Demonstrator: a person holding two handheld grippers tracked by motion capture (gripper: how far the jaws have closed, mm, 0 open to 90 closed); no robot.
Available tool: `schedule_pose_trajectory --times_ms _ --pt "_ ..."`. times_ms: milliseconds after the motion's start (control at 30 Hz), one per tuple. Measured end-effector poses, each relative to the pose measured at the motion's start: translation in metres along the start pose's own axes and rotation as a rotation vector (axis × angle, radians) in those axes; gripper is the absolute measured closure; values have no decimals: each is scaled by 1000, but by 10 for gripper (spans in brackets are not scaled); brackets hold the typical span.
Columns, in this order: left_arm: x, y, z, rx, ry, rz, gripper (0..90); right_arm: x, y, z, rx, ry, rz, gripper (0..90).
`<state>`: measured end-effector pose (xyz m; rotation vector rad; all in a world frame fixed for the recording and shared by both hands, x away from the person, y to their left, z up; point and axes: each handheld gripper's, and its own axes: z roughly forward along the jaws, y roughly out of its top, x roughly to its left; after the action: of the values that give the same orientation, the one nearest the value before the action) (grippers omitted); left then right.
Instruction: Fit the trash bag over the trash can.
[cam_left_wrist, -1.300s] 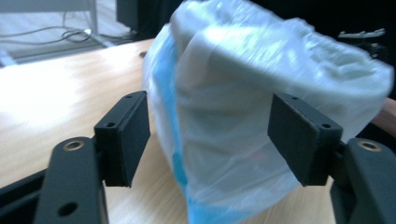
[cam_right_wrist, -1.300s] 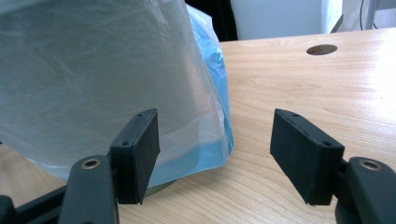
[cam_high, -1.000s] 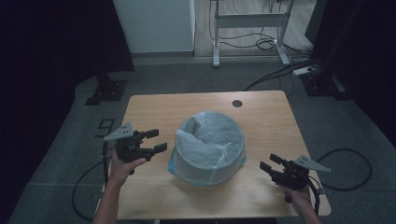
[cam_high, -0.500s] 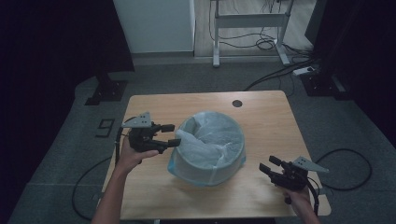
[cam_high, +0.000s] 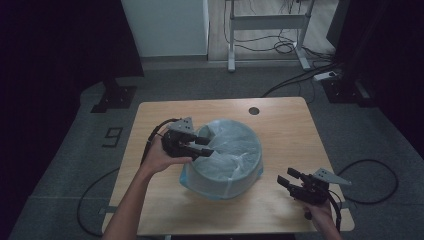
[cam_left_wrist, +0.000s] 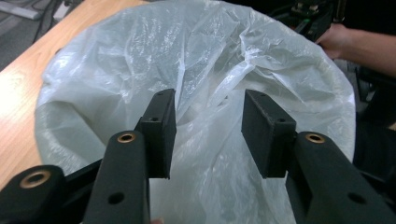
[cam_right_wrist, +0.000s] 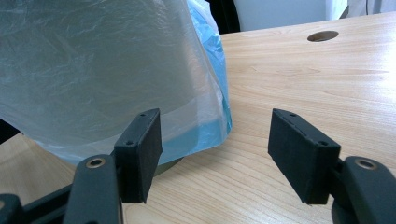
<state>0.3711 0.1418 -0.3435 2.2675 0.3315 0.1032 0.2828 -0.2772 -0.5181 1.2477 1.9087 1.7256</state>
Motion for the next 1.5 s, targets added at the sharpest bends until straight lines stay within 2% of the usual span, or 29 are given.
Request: schedule_pose_trajectory --times_ms 267,567,767,900,1100,1167,1500 --pt "2 3 13 85 8 11 554 -1 0 0 2 -3 1 348" --pt "-1 10 31 226 11 43 535 0 -1 2 12 -1 1 349" --pt "-4 15 42 285 6 49 529 -1 -1 1 12 -1 -1 349" --pt "-2 14 40 271 1 42 516 -2 -1 0 6 -4 5 349" --pt "4 17 23 152 -6 26 493 -3 0 -2 1 -8 8 349" --pt "7 17 20 126 -4 20 484 -3 0 -1 1 -10 7 349" --pt "17 25 23 70 -15 10 471 -5 0 -2 -4 -16 10 349"
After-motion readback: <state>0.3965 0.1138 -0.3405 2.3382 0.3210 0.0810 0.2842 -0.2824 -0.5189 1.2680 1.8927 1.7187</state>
